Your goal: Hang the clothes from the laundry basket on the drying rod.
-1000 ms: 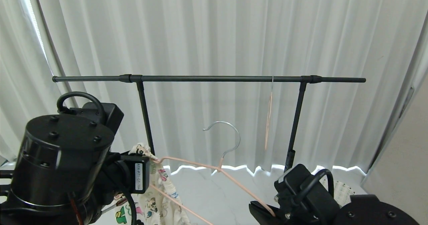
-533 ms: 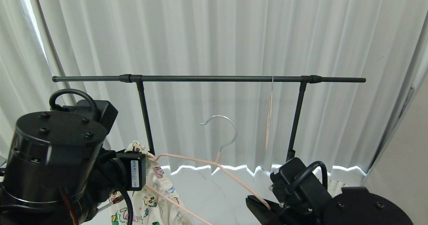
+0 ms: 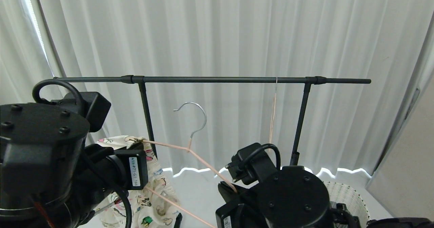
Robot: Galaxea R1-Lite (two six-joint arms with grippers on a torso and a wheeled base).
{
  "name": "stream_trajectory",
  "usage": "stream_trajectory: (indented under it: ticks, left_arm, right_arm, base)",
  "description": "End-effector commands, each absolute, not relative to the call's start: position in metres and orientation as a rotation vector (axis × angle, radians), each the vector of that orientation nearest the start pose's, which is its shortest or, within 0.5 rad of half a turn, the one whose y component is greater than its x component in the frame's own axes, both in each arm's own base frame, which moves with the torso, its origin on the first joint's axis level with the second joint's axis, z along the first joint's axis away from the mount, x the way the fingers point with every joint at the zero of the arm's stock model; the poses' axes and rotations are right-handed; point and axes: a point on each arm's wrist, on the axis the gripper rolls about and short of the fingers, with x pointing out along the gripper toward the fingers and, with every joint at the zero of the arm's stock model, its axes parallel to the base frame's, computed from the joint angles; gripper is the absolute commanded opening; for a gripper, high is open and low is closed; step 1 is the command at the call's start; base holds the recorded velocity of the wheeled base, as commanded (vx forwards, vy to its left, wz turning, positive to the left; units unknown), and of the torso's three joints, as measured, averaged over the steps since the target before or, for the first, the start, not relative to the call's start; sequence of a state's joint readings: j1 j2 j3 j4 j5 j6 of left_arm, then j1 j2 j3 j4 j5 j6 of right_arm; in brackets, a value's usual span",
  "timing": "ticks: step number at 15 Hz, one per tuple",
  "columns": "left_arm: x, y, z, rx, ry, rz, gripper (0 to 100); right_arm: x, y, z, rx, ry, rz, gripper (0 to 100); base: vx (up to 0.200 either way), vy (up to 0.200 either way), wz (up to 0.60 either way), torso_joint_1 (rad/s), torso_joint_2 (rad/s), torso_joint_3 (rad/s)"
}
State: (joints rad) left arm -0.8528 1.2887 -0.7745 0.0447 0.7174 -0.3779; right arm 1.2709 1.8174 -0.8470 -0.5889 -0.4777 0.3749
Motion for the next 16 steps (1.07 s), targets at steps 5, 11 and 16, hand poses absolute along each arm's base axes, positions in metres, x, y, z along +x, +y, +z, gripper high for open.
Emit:
stream_trajectory:
  ticks: [5, 11, 16]
  left_arm:
    - [0.115, -0.146, 0.223, 0.025, 0.391, -0.190, 0]
    - [0.107, -0.149, 0.221, 0.039, 0.413, -0.273, 0]
    - [0.101, -0.154, 0.214, 0.058, 0.443, -0.335, 0]
  right_arm:
    - [0.093, 0.327, 0.136, 0.013, 0.423, 0.765, 0]
    - [0.084, 0.296, 0.124, -0.067, 0.470, 0.783, 0]
    - [0.088, 0.294, 0.130, -0.043, 0.464, 0.796, 0]
  base:
    - [0.000, 0.000, 0.00, 0.000, 0.00, 0.000]
    - [0.000, 0.000, 0.00, 0.000, 0.00, 0.000]
    - [0.000, 0.000, 0.00, 0.000, 0.00, 0.000]
